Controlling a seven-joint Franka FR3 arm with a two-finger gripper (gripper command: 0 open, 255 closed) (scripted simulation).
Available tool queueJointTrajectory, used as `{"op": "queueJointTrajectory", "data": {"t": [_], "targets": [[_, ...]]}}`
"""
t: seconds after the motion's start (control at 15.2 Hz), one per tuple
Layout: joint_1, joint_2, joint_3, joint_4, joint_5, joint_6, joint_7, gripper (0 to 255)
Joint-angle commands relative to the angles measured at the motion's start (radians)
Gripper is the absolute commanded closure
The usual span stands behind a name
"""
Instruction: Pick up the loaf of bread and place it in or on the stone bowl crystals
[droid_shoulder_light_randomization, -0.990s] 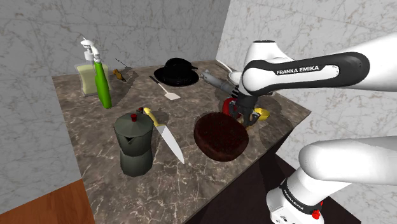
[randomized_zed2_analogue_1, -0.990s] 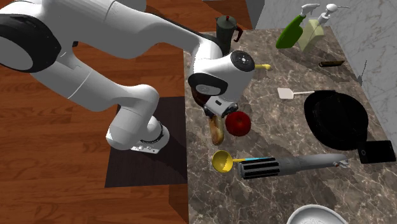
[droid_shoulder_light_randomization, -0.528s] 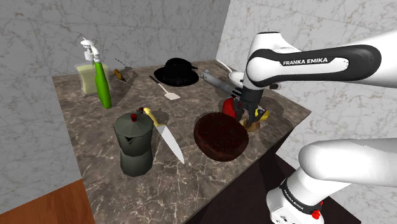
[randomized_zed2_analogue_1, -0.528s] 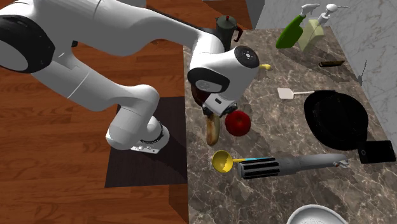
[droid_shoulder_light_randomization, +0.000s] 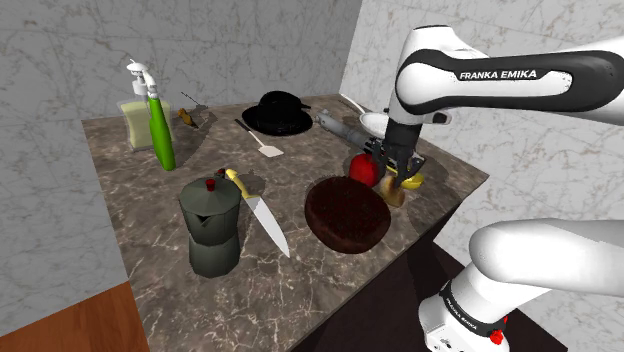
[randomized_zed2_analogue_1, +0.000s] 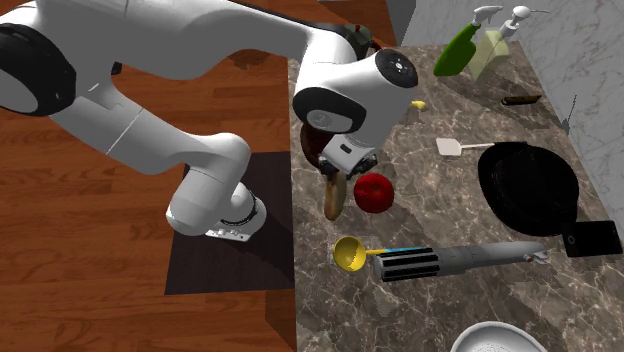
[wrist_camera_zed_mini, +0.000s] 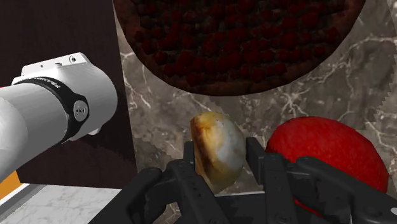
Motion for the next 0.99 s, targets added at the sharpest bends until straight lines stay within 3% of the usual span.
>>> {"op": "queueJointTrajectory", "data": {"t": [0.0, 0.92], "targets": [[-0.001, -0.007, -0.008, 0.022, -0.006, -0.03, -0.001, 255], [-0.016, -0.016, -0.055, 0.198, -0.044, -0.215, -0.005, 255]]}}
